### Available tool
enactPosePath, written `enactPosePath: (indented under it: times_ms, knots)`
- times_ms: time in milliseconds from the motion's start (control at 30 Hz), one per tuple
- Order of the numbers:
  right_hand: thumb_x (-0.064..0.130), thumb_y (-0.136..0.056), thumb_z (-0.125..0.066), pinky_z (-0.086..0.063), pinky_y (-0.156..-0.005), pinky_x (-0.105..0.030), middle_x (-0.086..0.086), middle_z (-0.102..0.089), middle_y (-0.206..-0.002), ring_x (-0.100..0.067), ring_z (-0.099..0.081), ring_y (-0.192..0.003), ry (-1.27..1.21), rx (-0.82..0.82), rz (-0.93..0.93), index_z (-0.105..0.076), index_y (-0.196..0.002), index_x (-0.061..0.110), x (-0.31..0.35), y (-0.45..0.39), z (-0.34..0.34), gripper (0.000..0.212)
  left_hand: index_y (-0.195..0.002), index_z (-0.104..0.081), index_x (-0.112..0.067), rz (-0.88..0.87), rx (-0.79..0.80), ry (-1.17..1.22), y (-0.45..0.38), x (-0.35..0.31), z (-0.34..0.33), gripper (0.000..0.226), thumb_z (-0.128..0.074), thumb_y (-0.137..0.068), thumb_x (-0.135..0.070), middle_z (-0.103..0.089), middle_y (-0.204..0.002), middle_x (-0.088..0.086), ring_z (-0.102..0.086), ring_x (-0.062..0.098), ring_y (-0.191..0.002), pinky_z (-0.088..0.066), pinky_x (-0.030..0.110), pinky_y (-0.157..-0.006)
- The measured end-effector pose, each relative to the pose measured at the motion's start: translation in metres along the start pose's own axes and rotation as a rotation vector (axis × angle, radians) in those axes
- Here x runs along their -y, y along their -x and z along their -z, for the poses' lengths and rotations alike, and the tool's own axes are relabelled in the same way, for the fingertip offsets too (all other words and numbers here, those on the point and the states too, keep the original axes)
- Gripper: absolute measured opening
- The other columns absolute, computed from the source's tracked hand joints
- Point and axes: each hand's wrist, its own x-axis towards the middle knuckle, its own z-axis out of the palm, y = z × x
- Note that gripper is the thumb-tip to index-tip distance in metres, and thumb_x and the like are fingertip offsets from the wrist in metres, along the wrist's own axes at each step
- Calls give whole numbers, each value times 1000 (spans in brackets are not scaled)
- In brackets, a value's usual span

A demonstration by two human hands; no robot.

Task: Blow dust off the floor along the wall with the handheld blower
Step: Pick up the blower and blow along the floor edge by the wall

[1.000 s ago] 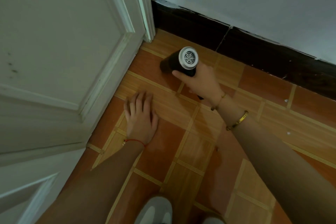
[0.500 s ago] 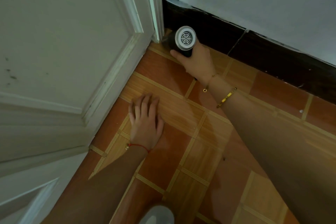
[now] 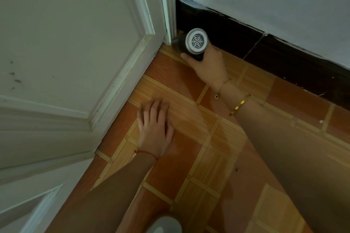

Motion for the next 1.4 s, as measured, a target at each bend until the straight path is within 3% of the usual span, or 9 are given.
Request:
enactPosePath:
  times_ms: [100,267,433,600,667,833,1000,1233,1400]
  knots:
    - [50,-80,-72,-54,-82,-28,-1,-67,-123,-22,-67,-99,-36,192,27,-51,-135,18,10,9,-11,67,-145,-43,-14,-4,-5,-5,1,0,1,50,-44,-97,-29,-41,-151,9,-30,30,-145,-16,57,-120]
    - [44,-81,-74,-47,-59,-5,10,-64,-111,2,-56,-82,-50,358,88,-53,-132,21,17,21,-22,59,-145,-43,-14,-8,-6,-10,1,0,0,50,-46,-97,-29,-39,-152,9,-31,30,-144,-16,57,-120]
    - [51,-79,-71,-49,-91,-26,4,-65,-126,-13,-59,-115,-10,181,86,-53,-133,21,15,27,-21,64,-144,-43,-15,-14,-19,-5,1,0,0,50,-47,-97,-29,-40,-150,8,-32,29,-143,-16,57,-120]
    - [47,-81,-72,-43,-69,-4,2,-66,-123,-1,-62,-86,-15,385,85,-51,-135,20,22,44,-23,64,-146,-41,-14,-16,-2,-7,1,1,-1,52,-46,-97,-32,-40,-150,10,-31,30,-144,-17,57,-119]
    - [48,-81,-72,-43,-75,-4,2,-66,-125,-5,-64,-95,12,420,119,-49,-137,20,22,52,-27,66,-145,-42,-12,-12,4,-14,2,2,-1,52,-43,-97,-33,-43,-148,12,-31,32,-143,-18,58,-118]
    - [53,-80,-70,-53,-90,-31,2,-68,-121,-14,-63,-110,30,187,37,-53,-134,20,12,53,-17,66,-146,-42,-15,-22,-12,-6,2,1,0,52,-47,-97,-31,-41,-150,9,-32,30,-143,-18,57,-118]
    - [51,-82,-69,-53,-86,-29,0,-66,-125,-17,-63,-110,77,-67,-62,-45,-140,20,-6,57,17,70,-145,-43,-15,-17,-24,-2,3,0,-1,50,-46,-98,-31,-42,-150,8,-30,28,-144,-15,55,-120]
    - [56,-79,-69,-57,-81,-39,4,-68,-116,-21,-67,-100,58,121,-37,-52,-131,24,-11,81,29,63,-144,-43,-15,-18,-26,-10,3,-1,-2,49,-42,-98,-34,-42,-150,9,-31,29,-144,-17,57,-119]
    - [53,-80,-69,-55,-86,-36,2,-67,-122,-17,-63,-110,70,-70,-92,-50,-135,22,-17,78,41,65,-136,-48,-14,41,-34,-5,-6,-14,2,48,-40,-95,-38,-46,-141,9,-38,31,-136,-16,59,-119]
